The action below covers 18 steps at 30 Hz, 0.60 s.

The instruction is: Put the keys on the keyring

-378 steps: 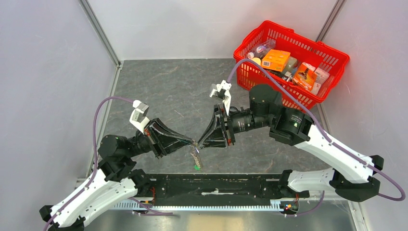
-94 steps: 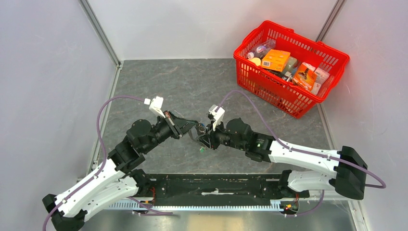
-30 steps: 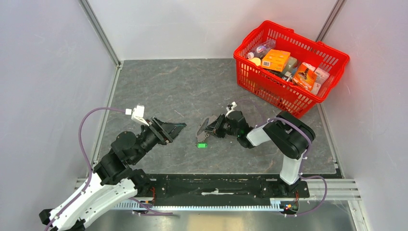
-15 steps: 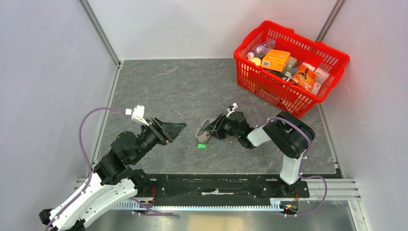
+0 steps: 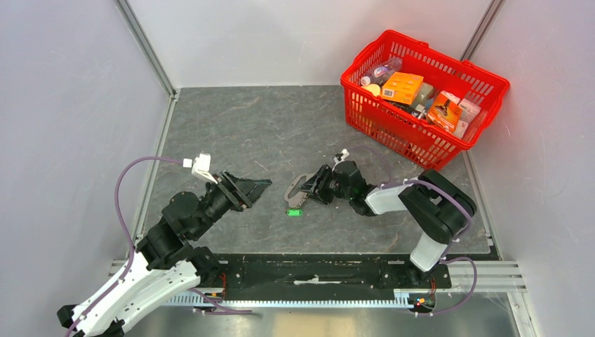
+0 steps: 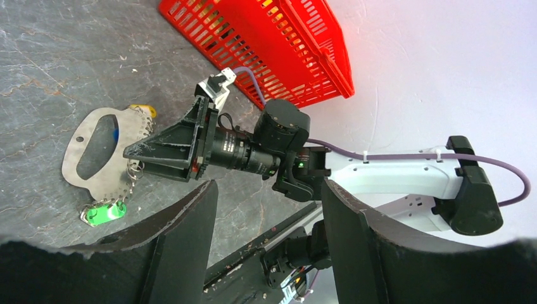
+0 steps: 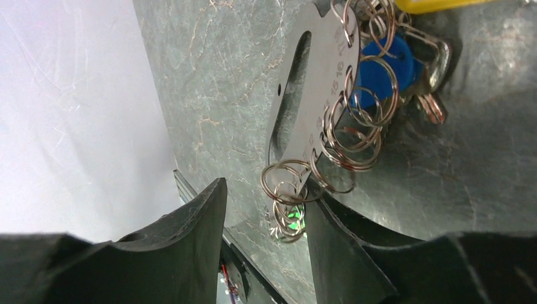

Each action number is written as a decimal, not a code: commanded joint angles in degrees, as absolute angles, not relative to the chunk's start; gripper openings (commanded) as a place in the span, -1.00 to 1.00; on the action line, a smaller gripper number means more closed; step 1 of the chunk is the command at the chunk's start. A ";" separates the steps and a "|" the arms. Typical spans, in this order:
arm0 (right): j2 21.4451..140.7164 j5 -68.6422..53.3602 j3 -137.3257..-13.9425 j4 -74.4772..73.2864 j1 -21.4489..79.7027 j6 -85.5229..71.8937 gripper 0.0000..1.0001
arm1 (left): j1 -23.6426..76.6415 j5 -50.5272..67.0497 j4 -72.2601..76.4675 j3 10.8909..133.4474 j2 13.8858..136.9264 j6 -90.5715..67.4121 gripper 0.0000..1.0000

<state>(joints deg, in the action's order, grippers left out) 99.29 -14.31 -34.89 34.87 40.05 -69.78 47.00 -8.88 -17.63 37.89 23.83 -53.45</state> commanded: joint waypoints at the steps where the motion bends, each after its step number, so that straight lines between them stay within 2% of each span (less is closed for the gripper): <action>1: 93.88 -10.26 -35.66 26.51 41.26 -67.06 0.10 | 47.11 -9.23 -16.13 38.16 24.09 -52.03 0.35; 9: 83.94 -2.28 -36.47 7.12 41.48 -61.58 0.19 | 47.12 -9.31 -16.79 38.84 23.91 -51.81 0.35; 16: 68.12 5.25 -39.33 -9.80 41.43 -55.00 0.30 | 47.11 -9.40 -17.62 39.64 23.51 -51.51 0.35; 18: 63.23 7.74 -40.68 -14.24 41.45 -52.16 0.39 | 47.11 -9.62 -17.99 39.64 23.06 -51.42 0.35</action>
